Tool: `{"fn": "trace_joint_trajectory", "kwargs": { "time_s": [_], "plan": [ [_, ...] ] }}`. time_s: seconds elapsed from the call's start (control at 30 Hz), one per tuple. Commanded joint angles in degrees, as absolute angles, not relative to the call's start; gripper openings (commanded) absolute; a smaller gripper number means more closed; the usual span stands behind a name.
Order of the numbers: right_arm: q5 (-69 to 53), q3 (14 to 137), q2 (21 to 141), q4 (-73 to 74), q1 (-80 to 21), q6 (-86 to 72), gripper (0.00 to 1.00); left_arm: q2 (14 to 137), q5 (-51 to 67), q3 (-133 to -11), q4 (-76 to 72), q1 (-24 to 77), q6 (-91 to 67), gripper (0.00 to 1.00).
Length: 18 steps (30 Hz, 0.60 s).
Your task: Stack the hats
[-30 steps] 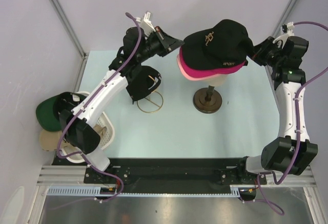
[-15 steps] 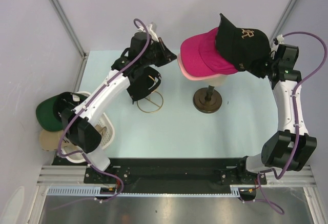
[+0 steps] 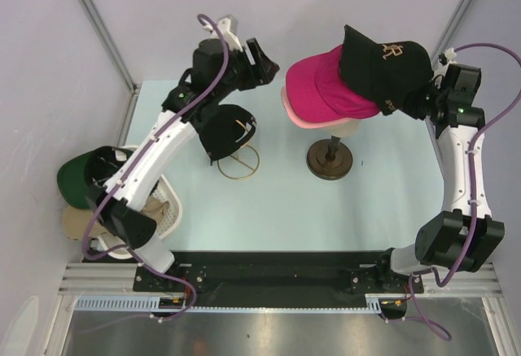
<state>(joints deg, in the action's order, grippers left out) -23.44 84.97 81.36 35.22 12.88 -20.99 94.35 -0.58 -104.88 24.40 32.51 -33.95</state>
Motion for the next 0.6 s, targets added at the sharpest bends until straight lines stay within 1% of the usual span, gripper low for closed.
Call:
{"fn": "trace_joint_trajectory", "kwargs": {
  "time_s": [0.0,0.1,0.2,0.3,0.33,0.43,0.57],
  "plan": [
    [-24.35,91.57,80.07,35.77,12.92,-20.65,0.00,88.24,-4.76,-111.18,18.55,33.66,-24.36,0.76],
    [-24.17,95.00,79.89,36.38,12.83,-20.83,0.00,90.96,2.26,-115.83,16.61,35.06,-24.08,0.77],
    [-24.43,98.25,80.51,37.35,12.48,-20.83,0.00,95.25,9.55,-120.05,13.11,37.17,-27.23,0.79],
    [-24.35,99.66,80.95,37.70,11.78,-20.74,0.00,100.17,13.52,-124.35,10.90,39.10,-31.09,0.79],
    [-24.35,99.75,81.03,37.79,11.60,-20.66,0.00,101.50,14.49,-127.24,11.33,39.29,-32.07,0.79],
    [-24.08,99.93,80.69,37.79,10.73,-20.74,0.00,105.45,16.69,-130.77,13.71,39.64,-35.85,0.78],
    [-23.82,99.93,80.51,37.79,9.93,-20.66,0.00,107.14,15.56,-131.75,17.92,39.64,-39.19,0.77]
  ]
}}
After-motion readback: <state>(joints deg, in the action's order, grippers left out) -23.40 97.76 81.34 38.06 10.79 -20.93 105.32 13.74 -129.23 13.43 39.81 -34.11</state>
